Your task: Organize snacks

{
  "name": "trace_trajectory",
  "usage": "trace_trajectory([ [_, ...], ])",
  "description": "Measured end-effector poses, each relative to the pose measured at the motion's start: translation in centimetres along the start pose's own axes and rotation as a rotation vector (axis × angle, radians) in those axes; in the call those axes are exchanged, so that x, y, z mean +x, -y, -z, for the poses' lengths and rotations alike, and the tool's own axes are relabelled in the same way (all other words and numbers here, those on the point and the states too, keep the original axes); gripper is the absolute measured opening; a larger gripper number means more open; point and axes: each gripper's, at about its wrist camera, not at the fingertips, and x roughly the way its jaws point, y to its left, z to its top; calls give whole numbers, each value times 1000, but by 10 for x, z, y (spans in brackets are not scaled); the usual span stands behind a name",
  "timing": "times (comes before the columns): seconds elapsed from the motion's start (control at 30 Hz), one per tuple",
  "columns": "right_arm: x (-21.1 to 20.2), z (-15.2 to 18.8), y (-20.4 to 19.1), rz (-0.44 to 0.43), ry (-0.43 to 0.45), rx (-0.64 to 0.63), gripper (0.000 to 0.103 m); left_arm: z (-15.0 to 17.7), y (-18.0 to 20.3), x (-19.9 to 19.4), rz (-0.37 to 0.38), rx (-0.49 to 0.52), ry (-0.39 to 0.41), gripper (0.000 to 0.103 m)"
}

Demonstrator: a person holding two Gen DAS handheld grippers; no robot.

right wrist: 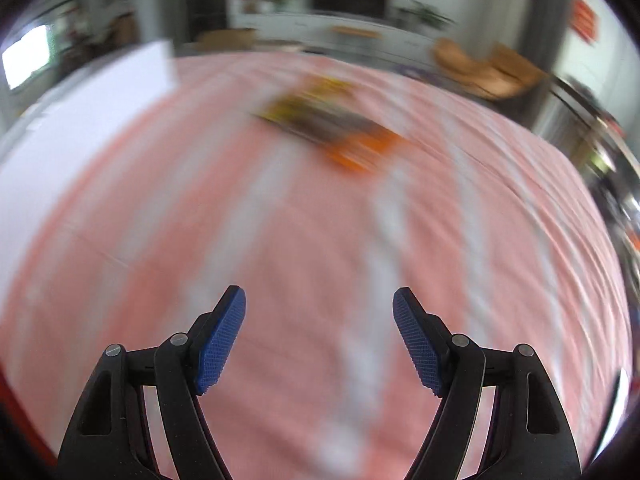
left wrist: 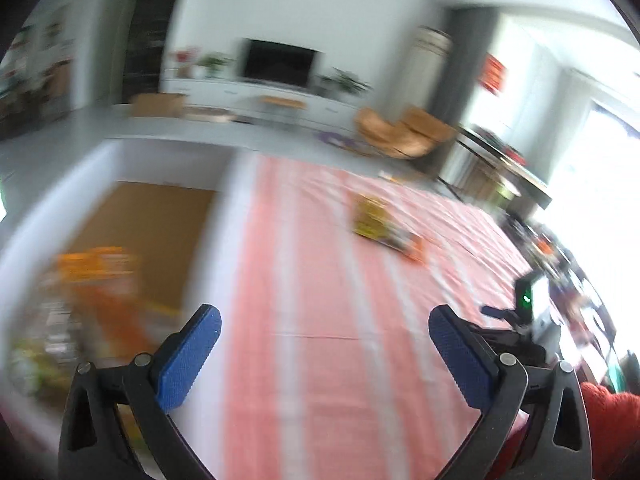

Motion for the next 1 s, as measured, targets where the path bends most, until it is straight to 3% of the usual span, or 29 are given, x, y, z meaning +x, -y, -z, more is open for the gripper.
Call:
trace_trajectory([
  [0.1,-3,26,41,55,-4,72,79,13,36,68,11,31,-128,103],
  [0.17,-4,37,61,42,8,114,83,21,45,106,8,37,-185,103],
  [0.27,5,34,82,40,20,193,85,26,56,160,-104,104,-214,103],
  [0.37,1,39,80,50,18,219,86,34,56,188,-194,153,-212,103],
  [0.57,19,43,85,61,15,234,88,36,47,215,-255,154,-232,103],
  [1.0,23,44,90,75,14,255,88,40,49,223,-246,149,-236,103],
])
